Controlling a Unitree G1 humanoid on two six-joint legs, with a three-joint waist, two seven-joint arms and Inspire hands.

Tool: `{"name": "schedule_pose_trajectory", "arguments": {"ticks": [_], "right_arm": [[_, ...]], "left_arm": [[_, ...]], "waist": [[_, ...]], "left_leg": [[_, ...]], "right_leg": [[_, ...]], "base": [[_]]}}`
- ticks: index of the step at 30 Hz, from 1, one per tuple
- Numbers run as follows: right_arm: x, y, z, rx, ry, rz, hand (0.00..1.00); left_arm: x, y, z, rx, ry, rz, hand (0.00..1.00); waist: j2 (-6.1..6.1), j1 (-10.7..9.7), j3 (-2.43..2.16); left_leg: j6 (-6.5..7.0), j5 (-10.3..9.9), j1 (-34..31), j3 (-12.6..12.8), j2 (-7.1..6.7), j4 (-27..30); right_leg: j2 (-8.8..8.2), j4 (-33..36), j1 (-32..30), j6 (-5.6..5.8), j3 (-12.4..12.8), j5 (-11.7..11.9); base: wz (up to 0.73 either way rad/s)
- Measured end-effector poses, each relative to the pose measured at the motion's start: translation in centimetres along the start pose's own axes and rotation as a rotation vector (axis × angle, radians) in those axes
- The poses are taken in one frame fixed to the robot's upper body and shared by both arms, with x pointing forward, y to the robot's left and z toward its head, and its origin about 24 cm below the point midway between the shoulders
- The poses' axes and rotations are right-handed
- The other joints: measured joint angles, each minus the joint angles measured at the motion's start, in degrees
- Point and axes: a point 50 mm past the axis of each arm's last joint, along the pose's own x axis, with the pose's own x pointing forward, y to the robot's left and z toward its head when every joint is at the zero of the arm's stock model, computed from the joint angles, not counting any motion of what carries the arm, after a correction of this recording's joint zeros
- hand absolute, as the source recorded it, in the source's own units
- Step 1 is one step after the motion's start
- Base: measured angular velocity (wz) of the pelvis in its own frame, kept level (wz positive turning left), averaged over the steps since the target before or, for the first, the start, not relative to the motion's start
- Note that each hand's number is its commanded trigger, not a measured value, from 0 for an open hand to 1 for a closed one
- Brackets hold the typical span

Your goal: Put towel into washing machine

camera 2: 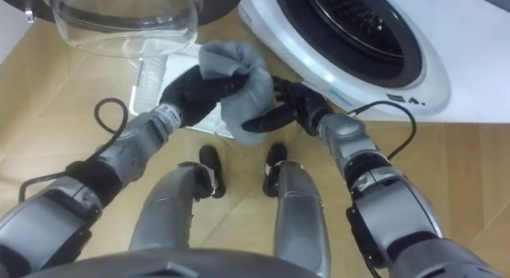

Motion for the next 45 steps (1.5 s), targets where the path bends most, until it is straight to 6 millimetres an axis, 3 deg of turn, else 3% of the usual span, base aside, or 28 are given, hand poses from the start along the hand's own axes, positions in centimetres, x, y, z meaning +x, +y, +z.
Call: {"name": "schedule_pose_trajectory", "arguments": {"ticks": [5,10,18,19,22,31,45], "right_arm": [[0.0,-0.3,0.5,0.053,-0.033,-0.023,0.0],[0.4,0.6,0.1,0.058,-0.015,-0.067,0.0],[0.2,1.0,-1.3,0.074,0.029,-0.08,0.0],[0.2,1.0,-1.3,0.075,0.032,-0.08,1.0],[0.1,1.3,-1.7,0.08,0.044,-0.076,1.0],[0.1,1.5,-2.4,0.086,0.074,-0.085,1.0],[0.2,1.7,-2.4,0.095,0.077,-0.101,1.0]], "left_arm": [[0.4,-1.3,1.6,-0.049,-0.073,-0.053,1.0],[1.7,-5.4,2.2,-0.268,-0.157,-0.182,1.0],[1.8,-6.2,2.4,-0.287,-0.157,-0.215,1.0],[1.8,-6.4,2.5,-0.286,-0.162,-0.224,1.0],[1.8,-6.6,2.7,-0.287,-0.167,-0.232,1.0],[1.7,-8.1,4.8,-0.426,-0.263,-0.315,1.0],[1.8,-8.5,4.9,-0.447,-0.27,-0.327,1.0]], "waist": [[-0.03,0.08,-0.02],[-0.12,-0.13,-0.1],[-0.12,-0.33,-0.15],[-0.13,-0.42,-0.35],[-0.19,-0.54,-1.18],[-0.21,-1.63,-1.21],[-0.07,-1.44,-1.09]], "left_leg": [[-0.03,0.01,-0.23,-0.29,0.01,0.65],[-0.04,0.03,-0.71,-0.84,-0.04,1.32],[-0.04,0.05,-0.7,-0.82,0.06,1.34],[-0.06,0.08,-0.67,-0.81,0.06,1.39],[-0.11,0.17,-0.45,-0.78,0.04,1.57],[-0.1,0.43,-0.49,-0.99,0.17,1.37],[-0.26,0.7,0.18,-1.09,0.05,-0.14]], "right_leg": [[0.02,0.05,-0.08,0.0,-0.12,0.0],[0.09,0.16,0.07,0.0,-0.67,0.01],[0.13,0.37,-0.07,-0.14,-0.36,0.06],[0.14,0.4,-0.07,-0.16,-0.32,0.09],[0.11,0.47,0.0,-0.18,-0.26,0.1],[0.19,0.26,0.47,-0.45,-0.99,0.29],[0.11,-0.81,1.19,-0.48,-1.38,0.27]], "base": [[0.01],[0.05],[0.0],[0.0],[0.0],[0.01],[0.02]]}}
